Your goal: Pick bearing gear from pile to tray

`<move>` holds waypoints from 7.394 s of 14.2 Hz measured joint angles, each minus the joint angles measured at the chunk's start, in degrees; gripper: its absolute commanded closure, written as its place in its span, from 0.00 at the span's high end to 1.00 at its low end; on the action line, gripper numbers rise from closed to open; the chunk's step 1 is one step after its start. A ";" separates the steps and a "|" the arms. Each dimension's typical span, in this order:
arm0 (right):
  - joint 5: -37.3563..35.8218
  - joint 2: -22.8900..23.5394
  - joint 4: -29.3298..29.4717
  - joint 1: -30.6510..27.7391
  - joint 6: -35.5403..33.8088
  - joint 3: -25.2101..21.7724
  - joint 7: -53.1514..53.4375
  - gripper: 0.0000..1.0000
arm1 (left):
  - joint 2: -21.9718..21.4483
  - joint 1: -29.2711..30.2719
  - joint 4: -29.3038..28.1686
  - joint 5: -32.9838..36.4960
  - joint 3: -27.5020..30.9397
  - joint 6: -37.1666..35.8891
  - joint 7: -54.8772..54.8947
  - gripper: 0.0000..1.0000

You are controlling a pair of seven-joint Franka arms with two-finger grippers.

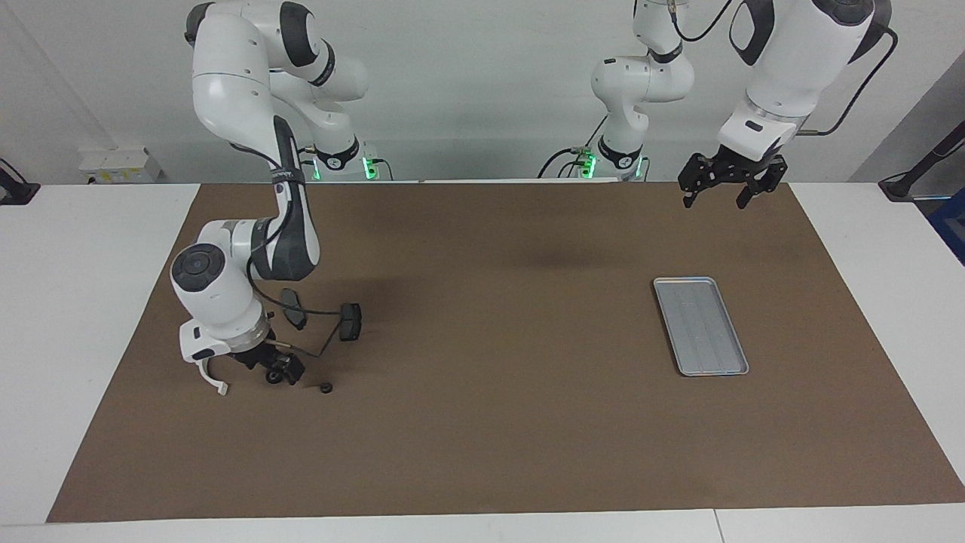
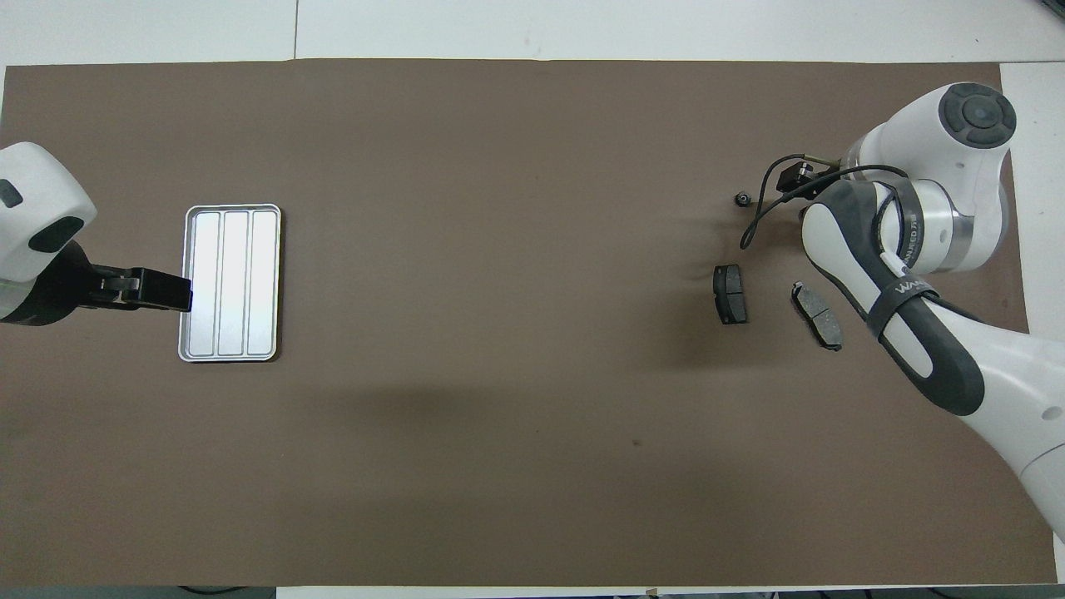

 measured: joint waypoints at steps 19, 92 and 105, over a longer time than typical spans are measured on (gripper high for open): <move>-0.03 0.76 -1.12 -1.15 0.04 0.05 0.27 0.32 | 0.00 0.00 0.00 0.00 0.00 0.00 0.00 1.00; 5.73 -5.54 7.66 30.50 -12.61 1.74 46.77 1.00 | -1.04 -1.32 -16.64 -0.31 -0.28 24.10 -16.20 1.00; -0.65 -6.38 3.86 4.82 -9.56 1.61 7.06 1.00 | 20.02 -30.61 -13.76 2.99 -0.93 35.79 -51.10 1.00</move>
